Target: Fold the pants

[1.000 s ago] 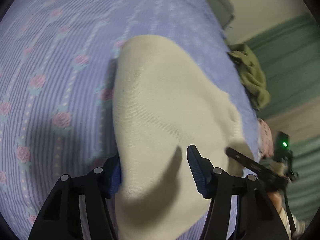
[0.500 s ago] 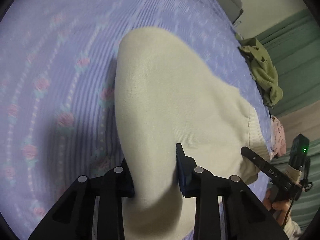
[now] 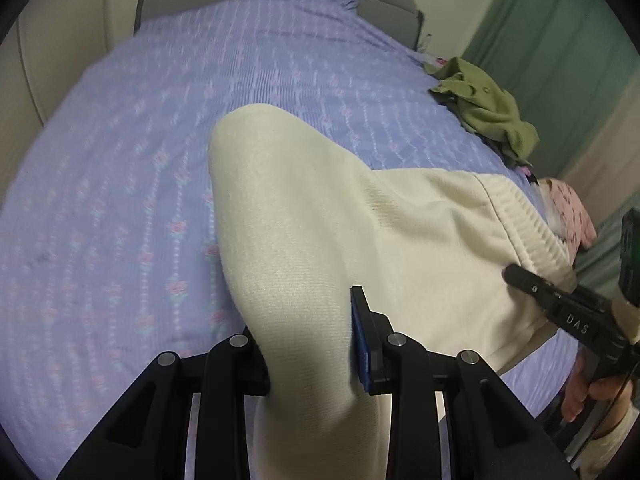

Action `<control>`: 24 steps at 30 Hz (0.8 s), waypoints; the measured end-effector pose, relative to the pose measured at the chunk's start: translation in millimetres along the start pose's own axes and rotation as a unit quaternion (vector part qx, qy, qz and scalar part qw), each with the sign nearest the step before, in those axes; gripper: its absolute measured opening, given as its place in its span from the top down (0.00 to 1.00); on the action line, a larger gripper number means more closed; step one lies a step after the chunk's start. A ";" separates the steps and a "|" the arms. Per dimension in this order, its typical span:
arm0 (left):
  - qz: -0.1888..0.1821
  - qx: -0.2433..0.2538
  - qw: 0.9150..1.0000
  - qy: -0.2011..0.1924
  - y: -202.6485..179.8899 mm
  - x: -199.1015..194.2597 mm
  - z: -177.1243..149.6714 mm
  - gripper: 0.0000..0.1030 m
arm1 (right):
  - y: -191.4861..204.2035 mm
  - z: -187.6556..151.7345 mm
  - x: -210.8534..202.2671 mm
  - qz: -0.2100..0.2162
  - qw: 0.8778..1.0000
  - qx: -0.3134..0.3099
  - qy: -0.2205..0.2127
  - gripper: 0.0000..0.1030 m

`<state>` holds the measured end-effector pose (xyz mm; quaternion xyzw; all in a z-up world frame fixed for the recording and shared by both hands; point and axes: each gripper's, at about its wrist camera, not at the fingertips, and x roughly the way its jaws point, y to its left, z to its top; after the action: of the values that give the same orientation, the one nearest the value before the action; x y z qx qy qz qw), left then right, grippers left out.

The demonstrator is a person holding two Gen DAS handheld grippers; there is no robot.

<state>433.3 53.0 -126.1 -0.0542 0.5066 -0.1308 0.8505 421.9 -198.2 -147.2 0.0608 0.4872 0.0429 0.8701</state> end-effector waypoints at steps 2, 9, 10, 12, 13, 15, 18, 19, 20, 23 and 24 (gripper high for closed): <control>0.005 0.013 1.000 -0.008 -3.5 -18.8 -4.6 0.71 | 11.2 -8.6 -20.2 -0.003 1.000 0.000 -0.013 0.69; 0.003 0.018 0.999 -0.037 -0.2 -93.1 -24.0 0.71 | 44.6 -33.7 -92.1 -0.003 0.999 -0.009 -0.053 0.69; 0.004 0.017 0.999 -0.041 1.4 -100.9 -27.5 0.71 | 47.5 -34.8 -98.3 -0.001 0.998 -0.012 -0.056 0.69; 0.009 0.011 0.999 -0.052 0.8 -117.4 -34.6 0.71 | 53.6 -37.6 -112.8 0.005 0.998 -0.023 -0.065 0.69; 0.011 0.010 0.998 -0.058 0.8 -124.2 -37.7 0.71 | 56.2 -39.3 -117.6 0.007 0.997 -0.027 -0.069 0.69; 0.019 0.006 0.997 -0.069 -0.2 -137.4 -43.8 0.71 | 60.3 -41.7 -127.9 0.014 0.996 -0.041 -0.079 0.69; 0.030 0.002 0.996 -0.083 -2.2 -155.0 -52.5 0.71 | 66.8 -45.0 -141.8 0.025 0.994 -0.058 -0.094 0.69; 0.033 0.000 0.996 -0.087 -3.2 -160.2 -54.4 0.71 | 68.6 -45.6 -144.2 0.028 0.993 -0.062 -0.096 0.69; 0.035 -0.002 0.995 -0.092 -2.3 -165.9 -57.4 0.71 | 71.1 -45.8 -147.7 0.033 0.992 -0.069 -0.100 0.69; 0.036 -0.016 0.994 -0.104 3.7 -181.2 -64.9 0.71 | 79.0 -46.0 -153.8 0.042 0.991 -0.078 -0.103 0.69; 0.036 -0.021 0.993 -0.108 8.7 -187.3 -68.9 0.71 | 82.6 -46.7 -155.5 0.043 0.990 -0.081 -0.103 0.69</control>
<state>289.7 116.1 -2.5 -0.0679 0.4164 -0.0830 0.9028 299.7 -134.4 -28.2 0.0153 0.3869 0.1132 0.9150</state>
